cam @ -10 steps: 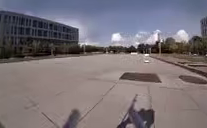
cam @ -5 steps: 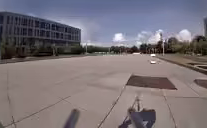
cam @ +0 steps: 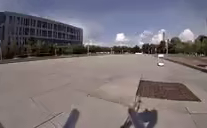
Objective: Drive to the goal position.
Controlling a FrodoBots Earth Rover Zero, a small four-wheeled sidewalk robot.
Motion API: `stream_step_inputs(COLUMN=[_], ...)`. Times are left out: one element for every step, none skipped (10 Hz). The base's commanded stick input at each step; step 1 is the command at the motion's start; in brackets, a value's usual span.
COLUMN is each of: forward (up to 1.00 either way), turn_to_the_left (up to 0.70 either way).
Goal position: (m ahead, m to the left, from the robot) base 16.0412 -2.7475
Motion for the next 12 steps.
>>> stream_step_inputs(forward=[1.00, 1.00, 1.00, 1.00, 1.00, 1.00, 1.00, 1.00, 1.00, 1.00, 1.00, 1.00], turn_to_the_left=[-0.01, -0.01, -0.01, -0.01, -0.01, -0.01, -0.01, -0.01, -0.14, -0.32, -0.31, -0.01])
